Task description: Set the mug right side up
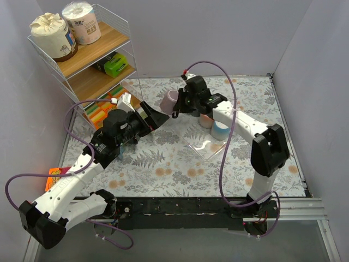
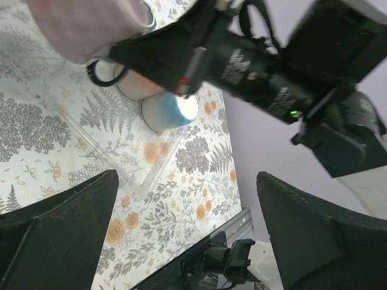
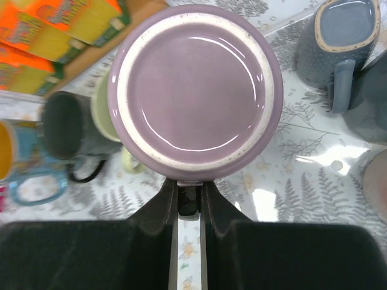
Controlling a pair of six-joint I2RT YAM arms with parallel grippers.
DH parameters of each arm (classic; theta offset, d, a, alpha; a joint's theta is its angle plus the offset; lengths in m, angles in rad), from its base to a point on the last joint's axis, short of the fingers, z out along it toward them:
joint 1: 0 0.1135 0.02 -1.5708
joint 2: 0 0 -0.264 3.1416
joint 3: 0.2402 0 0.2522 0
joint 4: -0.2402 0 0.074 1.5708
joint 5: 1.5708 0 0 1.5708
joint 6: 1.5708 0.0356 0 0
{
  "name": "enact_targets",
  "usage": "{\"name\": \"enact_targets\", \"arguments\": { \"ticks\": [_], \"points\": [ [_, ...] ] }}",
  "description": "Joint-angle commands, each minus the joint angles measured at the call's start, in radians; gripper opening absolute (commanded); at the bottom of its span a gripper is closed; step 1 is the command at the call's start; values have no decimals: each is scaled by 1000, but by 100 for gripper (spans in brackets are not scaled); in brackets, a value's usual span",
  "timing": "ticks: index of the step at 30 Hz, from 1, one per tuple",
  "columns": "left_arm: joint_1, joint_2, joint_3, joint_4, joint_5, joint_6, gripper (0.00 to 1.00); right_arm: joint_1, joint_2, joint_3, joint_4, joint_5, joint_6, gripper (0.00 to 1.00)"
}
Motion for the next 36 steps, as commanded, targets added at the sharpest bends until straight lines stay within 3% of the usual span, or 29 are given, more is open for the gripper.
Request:
{"name": "enact_targets", "arguments": {
  "ticks": [1,7,16,18,20,28,36],
  "points": [
    [2,-24,-27,65,65,4,98,-64,-175,-84,197,-240,137,1],
    [2,-10,-60,179,117,-12,98,-78,-339,-145,307,-338,168,1],
    [2,131,-5,397,245,-57,98,-96,-508,-257,511,-448,358,1],
    [2,142,12,414,227,-62,91,-98,-540,-292,575,-465,410,1],
    [2,157,44,412,213,-69,85,-98,-556,-300,597,-471,439,1],
    [4,151,-4,708,314,-132,93,-102,-609,-357,683,-474,502,1],
    [2,233,51,836,354,-218,87,-128,-620,-389,881,-505,654,1]
  ]
}}
